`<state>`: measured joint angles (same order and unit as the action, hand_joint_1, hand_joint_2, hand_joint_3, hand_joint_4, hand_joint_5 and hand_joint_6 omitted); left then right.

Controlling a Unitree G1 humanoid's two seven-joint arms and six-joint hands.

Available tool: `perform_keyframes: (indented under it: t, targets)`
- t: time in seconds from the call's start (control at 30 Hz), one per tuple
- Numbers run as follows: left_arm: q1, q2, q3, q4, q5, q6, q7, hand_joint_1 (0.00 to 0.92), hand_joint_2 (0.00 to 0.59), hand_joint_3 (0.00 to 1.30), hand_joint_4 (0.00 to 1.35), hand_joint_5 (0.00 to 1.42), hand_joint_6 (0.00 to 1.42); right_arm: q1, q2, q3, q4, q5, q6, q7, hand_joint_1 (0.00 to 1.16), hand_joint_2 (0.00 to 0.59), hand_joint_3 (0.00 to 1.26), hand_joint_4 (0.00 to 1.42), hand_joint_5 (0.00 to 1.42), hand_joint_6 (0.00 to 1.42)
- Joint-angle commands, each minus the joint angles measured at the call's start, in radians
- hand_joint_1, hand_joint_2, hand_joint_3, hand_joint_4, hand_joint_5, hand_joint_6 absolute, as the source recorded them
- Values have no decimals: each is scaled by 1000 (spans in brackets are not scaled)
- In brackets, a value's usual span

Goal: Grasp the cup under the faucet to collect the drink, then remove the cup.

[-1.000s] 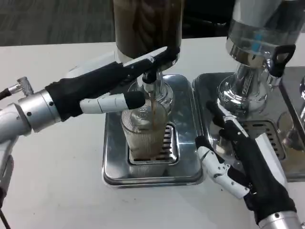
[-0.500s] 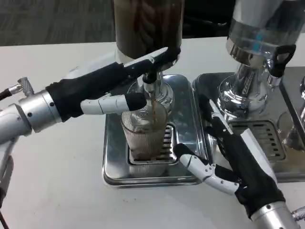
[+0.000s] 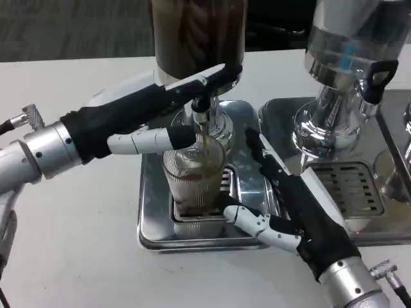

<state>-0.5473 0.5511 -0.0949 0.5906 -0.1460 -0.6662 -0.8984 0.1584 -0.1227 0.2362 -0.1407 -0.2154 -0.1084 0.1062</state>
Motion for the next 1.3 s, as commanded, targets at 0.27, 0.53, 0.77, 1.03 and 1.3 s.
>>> perform_keyframes:
  t: [0.27, 0.53, 0.77, 1.03, 1.3]
  targets:
    - [47, 20, -19, 12, 47, 25, -14, 0, 15, 36, 0, 0, 0, -83, 22, -2, 101, 25, -37, 1, 624, 243, 0, 0, 0, 1]
    - [50, 27, -16, 4, 49, 26, -9, 0, 15, 36, 0, 0, 0, -150, 40, 4, 168, 35, -57, 6, 624, 243, 0, 0, 0, 1]
    - [56, 36, -16, -2, 47, 26, -3, 0, 20, 37, 0, 0, 0, -178, 46, 2, 212, 52, -73, 11, 624, 243, 0, 0, 0, 1]
    - [60, 42, -11, -10, 43, 29, 3, 0, 20, 45, 0, 0, 0, -213, 57, 8, 249, 69, -73, 32, 624, 243, 0, 0, 0, 1]
    - [69, 48, -9, -23, 43, 38, 9, 0, 21, 46, 0, 0, 0, -233, 68, 12, 277, 82, -77, 55, 625, 243, 0, 0, 0, 1]
